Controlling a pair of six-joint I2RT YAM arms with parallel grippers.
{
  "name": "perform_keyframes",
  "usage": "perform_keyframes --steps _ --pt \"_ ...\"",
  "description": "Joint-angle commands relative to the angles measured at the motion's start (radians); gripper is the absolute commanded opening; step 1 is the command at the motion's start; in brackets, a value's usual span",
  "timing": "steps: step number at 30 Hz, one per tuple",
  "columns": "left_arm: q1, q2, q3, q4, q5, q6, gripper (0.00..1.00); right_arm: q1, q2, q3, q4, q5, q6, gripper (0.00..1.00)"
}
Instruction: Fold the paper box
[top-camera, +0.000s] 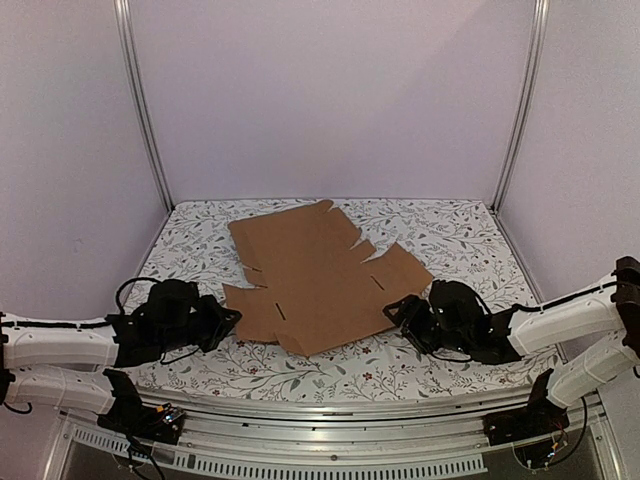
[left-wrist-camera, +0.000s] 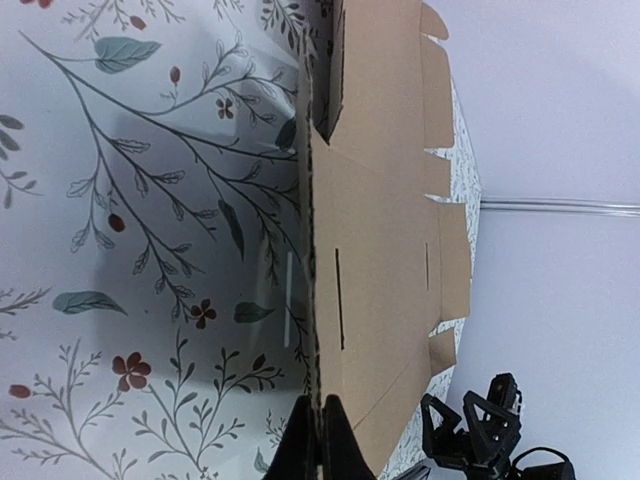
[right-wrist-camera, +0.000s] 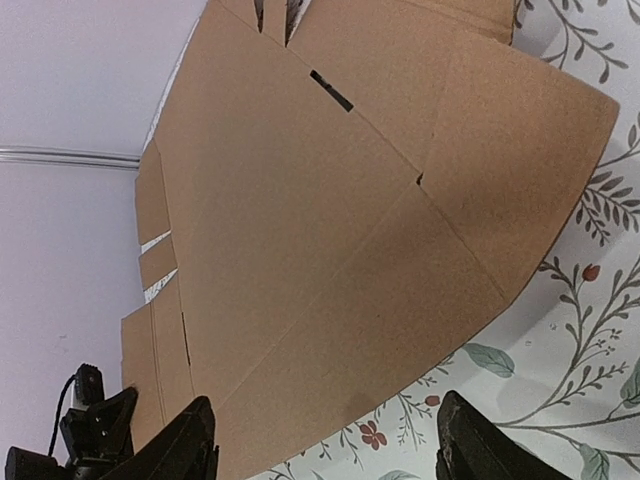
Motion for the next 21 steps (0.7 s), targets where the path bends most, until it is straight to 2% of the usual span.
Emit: perform_keyframes --steps 1,12,21 --pt "-0.030 0.007 0.012 0.034 -0.011 -0.006 0.00 0.009 0.055 0.011 0.082 -0.002 0.044 0.74" --pt "-0.045 0.027 0.009 0.055 0.000 -0.017 0.00 0.016 0.175 0.003 0.211 -0.015 0.115 0.65" --pt "-0.055 0.017 0.001 0.038 -0.005 -0.016 0.00 0.015 0.185 -0.001 0.238 -0.006 0.113 0.51"
